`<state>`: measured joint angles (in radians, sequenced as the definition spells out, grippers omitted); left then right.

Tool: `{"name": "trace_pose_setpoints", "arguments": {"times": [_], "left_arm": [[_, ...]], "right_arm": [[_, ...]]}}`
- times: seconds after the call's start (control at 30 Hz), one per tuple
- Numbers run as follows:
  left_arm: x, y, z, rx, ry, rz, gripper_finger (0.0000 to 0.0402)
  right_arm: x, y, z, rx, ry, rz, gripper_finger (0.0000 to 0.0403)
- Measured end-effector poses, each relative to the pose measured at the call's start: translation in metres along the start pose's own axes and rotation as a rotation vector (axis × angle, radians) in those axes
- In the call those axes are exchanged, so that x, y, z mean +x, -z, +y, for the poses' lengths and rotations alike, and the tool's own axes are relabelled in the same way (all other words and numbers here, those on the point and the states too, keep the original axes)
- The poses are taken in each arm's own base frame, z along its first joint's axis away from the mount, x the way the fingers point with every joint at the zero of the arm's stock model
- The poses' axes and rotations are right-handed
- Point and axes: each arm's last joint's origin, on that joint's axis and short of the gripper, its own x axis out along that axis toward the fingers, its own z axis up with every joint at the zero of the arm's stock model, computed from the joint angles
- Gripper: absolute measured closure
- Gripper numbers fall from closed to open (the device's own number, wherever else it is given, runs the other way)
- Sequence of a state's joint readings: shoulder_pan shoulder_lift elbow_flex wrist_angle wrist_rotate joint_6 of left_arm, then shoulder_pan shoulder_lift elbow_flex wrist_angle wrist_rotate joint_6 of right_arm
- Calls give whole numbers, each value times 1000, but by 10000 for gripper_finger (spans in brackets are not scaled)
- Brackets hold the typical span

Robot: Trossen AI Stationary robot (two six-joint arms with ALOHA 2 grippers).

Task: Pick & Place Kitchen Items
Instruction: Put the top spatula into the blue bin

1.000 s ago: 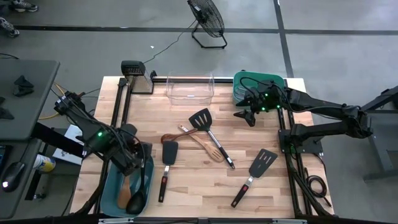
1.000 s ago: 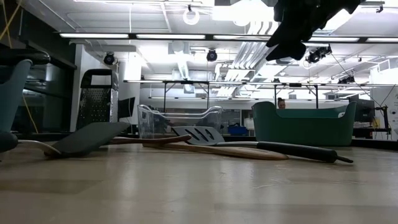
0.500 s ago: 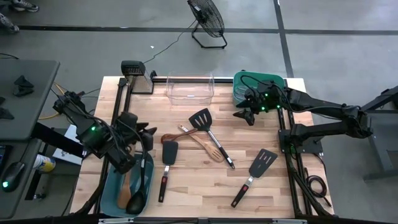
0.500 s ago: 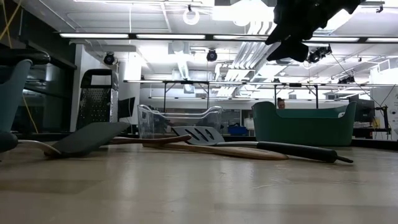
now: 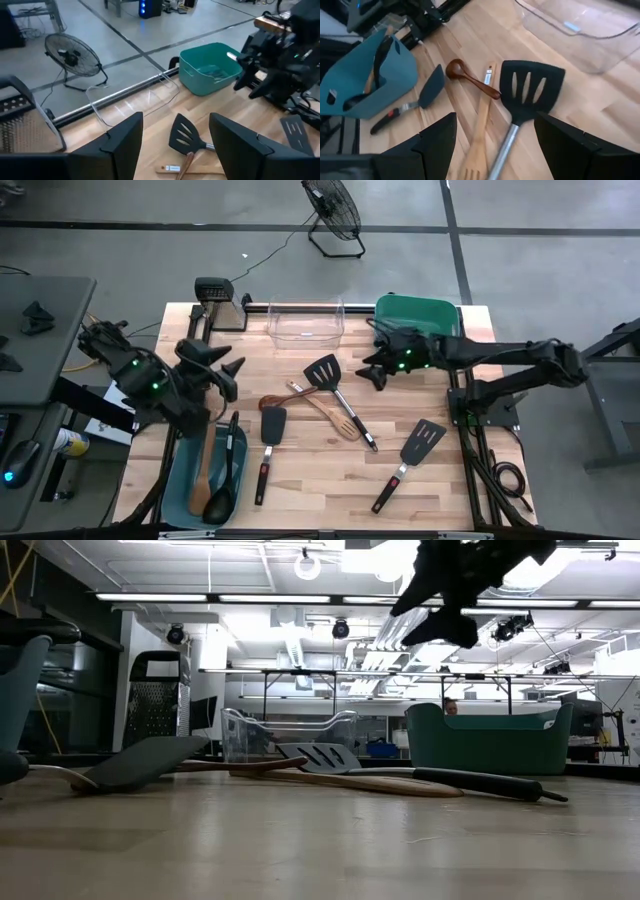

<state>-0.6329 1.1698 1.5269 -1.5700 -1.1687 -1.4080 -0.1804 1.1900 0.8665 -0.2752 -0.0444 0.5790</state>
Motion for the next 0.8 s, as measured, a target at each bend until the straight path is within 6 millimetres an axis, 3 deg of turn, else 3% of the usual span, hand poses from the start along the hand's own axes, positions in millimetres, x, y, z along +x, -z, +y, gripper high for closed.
{"name": "trace_pose_setpoints", "arguments": {"times": [0.13, 0.43, 0.8], "left_arm": [[-3, -5, 8, 37, 15, -2, 176], [-2, -4, 0, 94, 31, -43, 176], [-1, -3, -5, 172, 60, -40, 176]], "right_arm": [[21, 8, 4, 39, 10, 32, 144], [68, 14, 5, 88, 104, 137, 145], [117, 23, 3, 154, 322, 469, 177]]}}
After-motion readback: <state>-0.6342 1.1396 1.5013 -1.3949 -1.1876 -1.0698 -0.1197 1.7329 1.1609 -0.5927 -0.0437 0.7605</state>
